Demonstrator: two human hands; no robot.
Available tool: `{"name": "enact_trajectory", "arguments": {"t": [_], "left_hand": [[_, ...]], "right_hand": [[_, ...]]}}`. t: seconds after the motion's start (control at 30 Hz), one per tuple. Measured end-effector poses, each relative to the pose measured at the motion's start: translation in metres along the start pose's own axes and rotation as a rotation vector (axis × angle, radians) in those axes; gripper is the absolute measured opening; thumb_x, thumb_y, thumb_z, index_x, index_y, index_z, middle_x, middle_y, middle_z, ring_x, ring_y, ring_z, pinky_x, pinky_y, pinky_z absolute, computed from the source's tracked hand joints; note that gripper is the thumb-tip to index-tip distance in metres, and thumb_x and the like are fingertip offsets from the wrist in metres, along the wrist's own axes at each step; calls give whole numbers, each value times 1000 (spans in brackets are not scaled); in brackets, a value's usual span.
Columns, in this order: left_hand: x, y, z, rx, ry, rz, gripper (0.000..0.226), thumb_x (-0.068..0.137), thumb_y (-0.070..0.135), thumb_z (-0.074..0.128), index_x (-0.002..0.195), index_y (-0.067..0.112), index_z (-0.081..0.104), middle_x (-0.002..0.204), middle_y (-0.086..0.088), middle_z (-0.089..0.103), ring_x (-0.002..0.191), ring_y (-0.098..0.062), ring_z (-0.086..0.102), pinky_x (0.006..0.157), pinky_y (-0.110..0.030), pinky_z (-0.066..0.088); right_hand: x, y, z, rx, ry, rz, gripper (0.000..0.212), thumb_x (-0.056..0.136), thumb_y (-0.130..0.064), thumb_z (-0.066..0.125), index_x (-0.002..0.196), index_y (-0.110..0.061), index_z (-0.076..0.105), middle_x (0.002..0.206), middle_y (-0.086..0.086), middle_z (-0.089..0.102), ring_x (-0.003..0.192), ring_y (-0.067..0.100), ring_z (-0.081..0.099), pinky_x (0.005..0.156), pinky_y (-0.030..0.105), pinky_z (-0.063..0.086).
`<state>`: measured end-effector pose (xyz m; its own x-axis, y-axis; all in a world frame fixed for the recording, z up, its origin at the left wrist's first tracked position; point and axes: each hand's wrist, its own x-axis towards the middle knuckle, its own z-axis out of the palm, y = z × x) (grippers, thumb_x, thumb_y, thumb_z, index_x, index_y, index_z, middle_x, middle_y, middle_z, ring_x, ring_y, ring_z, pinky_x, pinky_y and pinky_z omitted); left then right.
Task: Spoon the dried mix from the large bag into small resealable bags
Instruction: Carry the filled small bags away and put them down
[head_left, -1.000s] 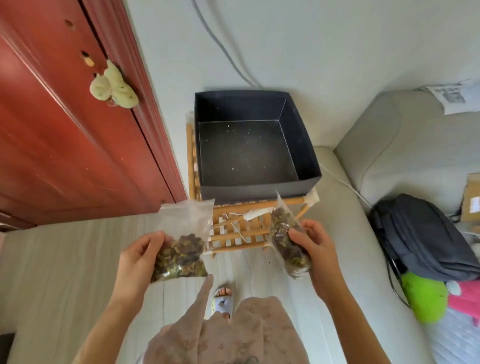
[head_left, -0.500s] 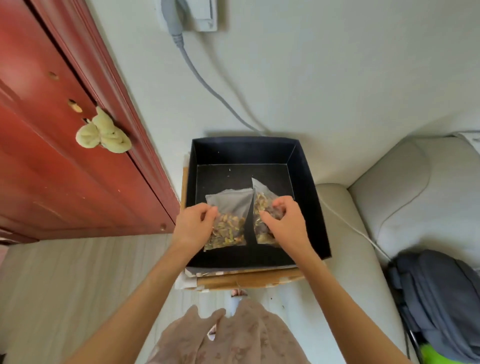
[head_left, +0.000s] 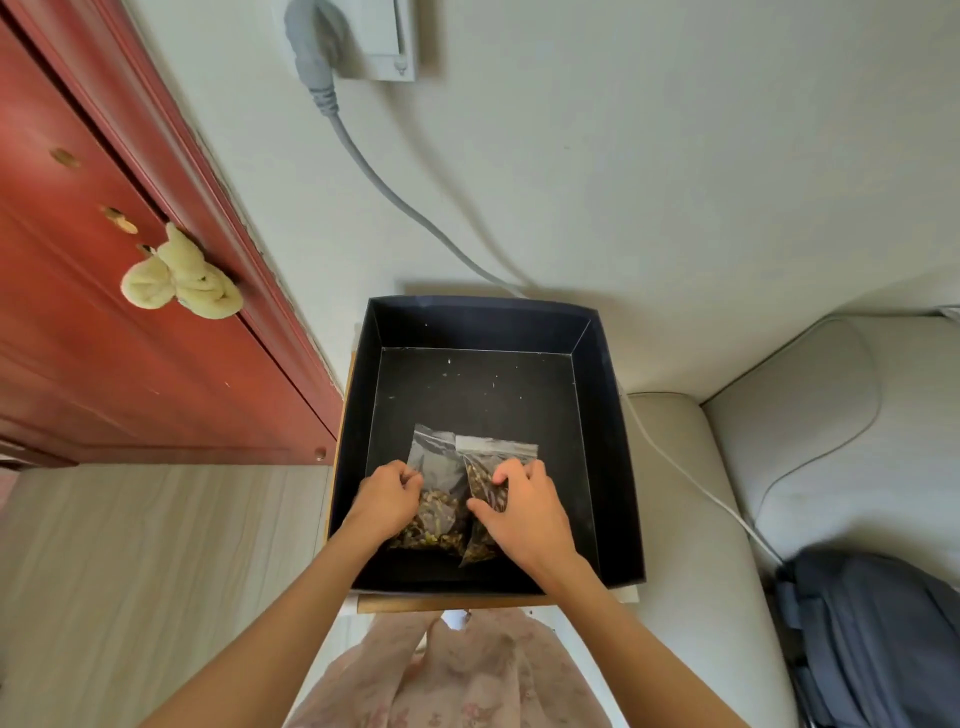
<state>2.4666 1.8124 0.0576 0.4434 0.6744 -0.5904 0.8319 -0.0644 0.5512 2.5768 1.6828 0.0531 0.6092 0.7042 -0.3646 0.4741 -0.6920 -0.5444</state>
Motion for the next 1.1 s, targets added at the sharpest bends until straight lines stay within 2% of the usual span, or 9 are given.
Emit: {"name": "enact_trajectory", "arguments": {"t": [0.13, 0.23, 0.3, 0.43, 0.57, 0.67, 0.87, 0.97, 1.1], "left_hand": [[-6, 1, 0, -38, -7, -67, 32, 97, 25, 43, 125, 10, 49, 114, -11, 59, 106, -23, 54, 78, -27, 39], [-18, 3, -6, -67, 3, -3, 45, 97, 27, 44, 138, 11, 38, 130, -9, 52, 118, -23, 50, 86, -26, 37], [-29, 3, -17, -131, 21, 81, 39, 96, 26, 47, 134, 16, 45, 129, -4, 53, 114, -15, 51, 92, -25, 38], [-62, 0, -46, -440, 75, 222, 17, 97, 18, 46, 100, 26, 60, 99, 4, 69, 90, -7, 65, 79, -17, 50], [-102, -25, -63, -631, 331, 200, 23, 97, 14, 43, 91, 23, 64, 79, 3, 70, 76, -7, 66, 71, -14, 52], [-135, -62, -60, -725, 542, 141, 23, 96, 14, 43, 89, 16, 65, 79, 1, 71, 71, -9, 66, 66, -16, 52], [-205, -141, -15, -828, 917, -137, 27, 97, 6, 42, 84, 10, 65, 71, -5, 70, 64, -15, 65, 60, -23, 52], [-242, -162, 21, -922, 1053, -288, 25, 97, 8, 43, 86, 6, 65, 69, -7, 69, 64, -16, 65, 60, -22, 51], [-286, -162, 74, -1080, 1295, -499, 24, 96, 11, 44, 86, 6, 65, 72, -11, 69, 67, -22, 65, 61, -23, 52]], "right_hand": [[3, 3, -11, 12, -83, 7, 30, 89, -46, 58, 112, -27, 51, 121, 0, 45, 100, 14, 50, 79, 24, 41], [8, 3, -27, 12, -185, 33, 33, 92, -48, 52, 115, -25, 56, 117, -1, 55, 92, 11, 51, 76, 25, 41], [11, 0, -39, -28, -235, 49, 34, 93, -49, 49, 114, -24, 57, 109, -2, 61, 91, 12, 55, 76, 26, 43], [10, -17, -48, -11, -148, -14, 27, 95, -44, 47, 105, -22, 60, 89, -9, 61, 78, 4, 55, 67, 22, 41], [7, -48, -38, 442, -167, -33, 14, 95, -26, 55, 99, -17, 65, 79, -3, 68, 73, 11, 65, 70, 27, 53], [2, -70, -26, 642, -210, 19, 14, 92, -15, 59, 82, -13, 68, 64, 1, 68, 60, 12, 66, 60, 24, 55], [-19, -104, -6, 672, -413, -154, 20, 96, -18, 51, 91, -9, 69, 71, 4, 71, 67, 16, 68, 59, 25, 55], [-29, -124, 2, 595, -548, -310, 20, 98, -17, 49, 91, -10, 67, 72, 3, 70, 68, 18, 67, 62, 28, 54], [-44, -144, 22, 427, -731, -489, 23, 99, -20, 46, 90, -11, 66, 71, 1, 69, 66, 13, 66, 60, 22, 54]]}}
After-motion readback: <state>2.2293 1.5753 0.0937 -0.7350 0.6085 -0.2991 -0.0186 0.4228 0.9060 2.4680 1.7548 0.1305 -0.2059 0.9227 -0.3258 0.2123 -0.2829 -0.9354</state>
